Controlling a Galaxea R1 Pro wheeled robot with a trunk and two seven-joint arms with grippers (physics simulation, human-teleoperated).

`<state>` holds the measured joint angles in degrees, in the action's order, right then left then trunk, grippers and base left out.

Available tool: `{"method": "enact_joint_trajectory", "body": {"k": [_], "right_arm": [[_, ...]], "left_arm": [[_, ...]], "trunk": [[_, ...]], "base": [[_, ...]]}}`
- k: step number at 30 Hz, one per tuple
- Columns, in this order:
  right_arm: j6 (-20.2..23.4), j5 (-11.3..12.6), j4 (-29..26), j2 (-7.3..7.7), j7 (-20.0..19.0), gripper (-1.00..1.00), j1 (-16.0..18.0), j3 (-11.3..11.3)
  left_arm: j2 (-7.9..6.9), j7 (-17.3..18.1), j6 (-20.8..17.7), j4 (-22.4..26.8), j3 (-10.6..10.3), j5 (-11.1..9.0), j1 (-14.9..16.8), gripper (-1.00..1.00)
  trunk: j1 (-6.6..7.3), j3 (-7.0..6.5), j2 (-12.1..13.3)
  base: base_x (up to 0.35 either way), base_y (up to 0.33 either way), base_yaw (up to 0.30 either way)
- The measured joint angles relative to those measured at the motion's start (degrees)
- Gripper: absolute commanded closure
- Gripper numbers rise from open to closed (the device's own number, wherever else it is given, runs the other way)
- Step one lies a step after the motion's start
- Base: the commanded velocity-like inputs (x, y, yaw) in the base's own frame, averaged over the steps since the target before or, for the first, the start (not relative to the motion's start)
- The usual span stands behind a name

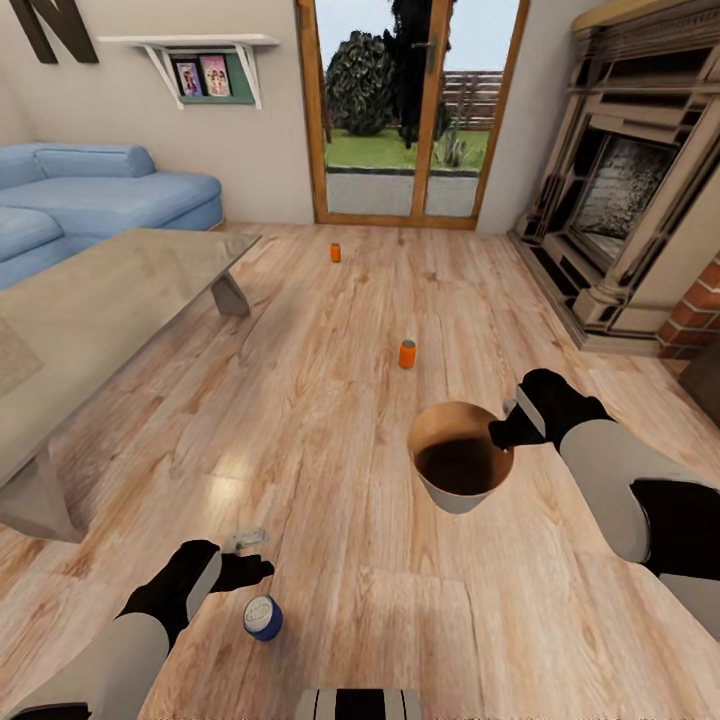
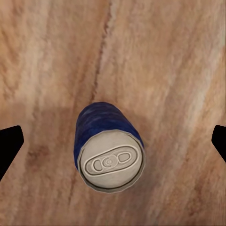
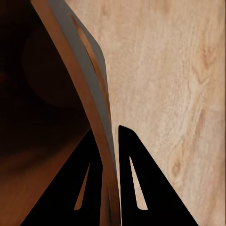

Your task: Put the three can of soda from the living room inside the tash can in the kitchen.

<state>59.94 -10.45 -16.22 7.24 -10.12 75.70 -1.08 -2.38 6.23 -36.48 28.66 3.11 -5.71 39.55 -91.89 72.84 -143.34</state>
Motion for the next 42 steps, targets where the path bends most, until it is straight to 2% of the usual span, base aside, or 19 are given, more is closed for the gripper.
{"method": "enact_joint_trajectory", "body": {"k": [5,17,26,34,42], "right_arm": [[0.0,0.2,0.4,-0.08,0.3,1.00,0.5,0.0],[0.0,0.2,0.5,-0.04,0.4,1.00,0.6,-0.1],[0.0,0.3,0.5,-0.10,0.4,1.00,0.6,-0.3],[0.0,0.2,0.5,-0.04,0.4,1.00,0.6,-0.4],[0.0,0.2,0.5,-0.02,0.4,1.00,0.5,-0.2]], "left_arm": [[0.00,0.0,0.0,0.0,0.0,0.0,0.0,-1.00],[0.00,-0.1,0.0,0.0,-0.3,0.0,0.0,-1.00],[0.00,0.0,0.0,0.0,-0.3,-0.1,0.0,-1.00],[0.00,0.0,0.3,0.1,-0.3,-0.2,0.0,-1.00],[0.00,0.0,0.4,0.1,-0.4,-0.1,0.0,-1.00]], "trunk": [[0.00,0.45,0.0],[-0.32,4.18,-0.2],[-0.31,4.90,-0.2],[-0.31,5.03,-0.2],[-0.53,7.15,-0.3]], "base": [[0.000,0.000,0.000],[0.000,0.000,0.000],[0.000,0.000,0.000],[0.000,0.000,0.000],[0.000,0.000,0.000]]}}
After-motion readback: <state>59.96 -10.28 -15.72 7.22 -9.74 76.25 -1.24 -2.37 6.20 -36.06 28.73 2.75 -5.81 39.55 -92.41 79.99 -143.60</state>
